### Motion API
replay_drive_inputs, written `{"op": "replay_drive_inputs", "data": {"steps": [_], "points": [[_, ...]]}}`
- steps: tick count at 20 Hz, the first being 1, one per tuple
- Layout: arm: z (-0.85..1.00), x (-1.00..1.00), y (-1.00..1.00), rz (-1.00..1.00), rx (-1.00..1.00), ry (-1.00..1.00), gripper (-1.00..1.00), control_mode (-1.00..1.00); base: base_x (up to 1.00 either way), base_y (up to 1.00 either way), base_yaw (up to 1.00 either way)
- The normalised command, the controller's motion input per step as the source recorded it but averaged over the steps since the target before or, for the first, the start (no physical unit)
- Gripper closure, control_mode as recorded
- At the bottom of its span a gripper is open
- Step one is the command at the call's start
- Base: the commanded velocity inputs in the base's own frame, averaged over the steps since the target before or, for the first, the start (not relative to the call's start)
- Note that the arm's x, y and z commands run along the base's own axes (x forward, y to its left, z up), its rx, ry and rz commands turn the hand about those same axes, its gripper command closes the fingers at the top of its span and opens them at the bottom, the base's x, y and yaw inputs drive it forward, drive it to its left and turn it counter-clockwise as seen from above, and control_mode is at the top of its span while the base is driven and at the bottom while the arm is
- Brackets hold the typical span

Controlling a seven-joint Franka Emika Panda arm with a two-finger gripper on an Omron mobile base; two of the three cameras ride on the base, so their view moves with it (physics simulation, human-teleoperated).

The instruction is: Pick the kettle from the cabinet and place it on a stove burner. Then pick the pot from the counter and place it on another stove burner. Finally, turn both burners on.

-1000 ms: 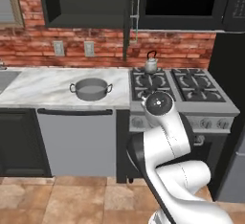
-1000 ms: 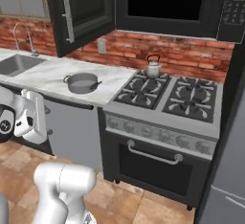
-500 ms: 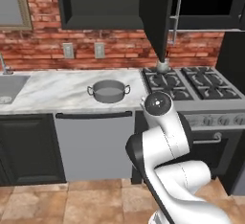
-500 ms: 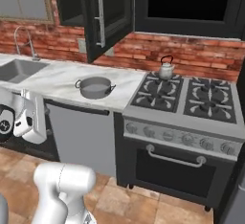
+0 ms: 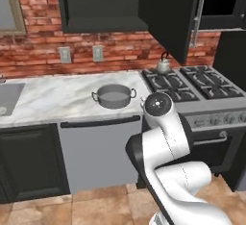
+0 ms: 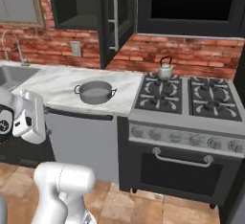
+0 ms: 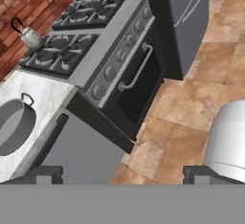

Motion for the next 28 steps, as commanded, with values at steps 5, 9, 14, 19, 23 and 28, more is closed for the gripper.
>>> {"op": "replay_drive_inputs", "data": {"steps": [5,9,14,19,23,28], "points": [[0.0,0.0,0.0,0.0,0.0,0.0,-1.0,1.0,0.57,0.35,-0.25],[0.0,0.0,0.0,0.0,0.0,0.0,-1.0,1.0,0.62,0.34,-0.24],[0.0,0.0,0.0,0.0,0.0,0.0,-1.0,1.0,0.64,0.39,-0.24],[0.0,0.0,0.0,0.0,0.0,0.0,-1.0,1.0,0.58,0.42,-0.22],[0.0,0.0,0.0,0.0,0.0,0.0,-1.0,1.0,0.45,0.44,-0.21],[0.0,0.0,0.0,0.0,0.0,0.0,-1.0,1.0,0.41,0.41,-0.19]]}}
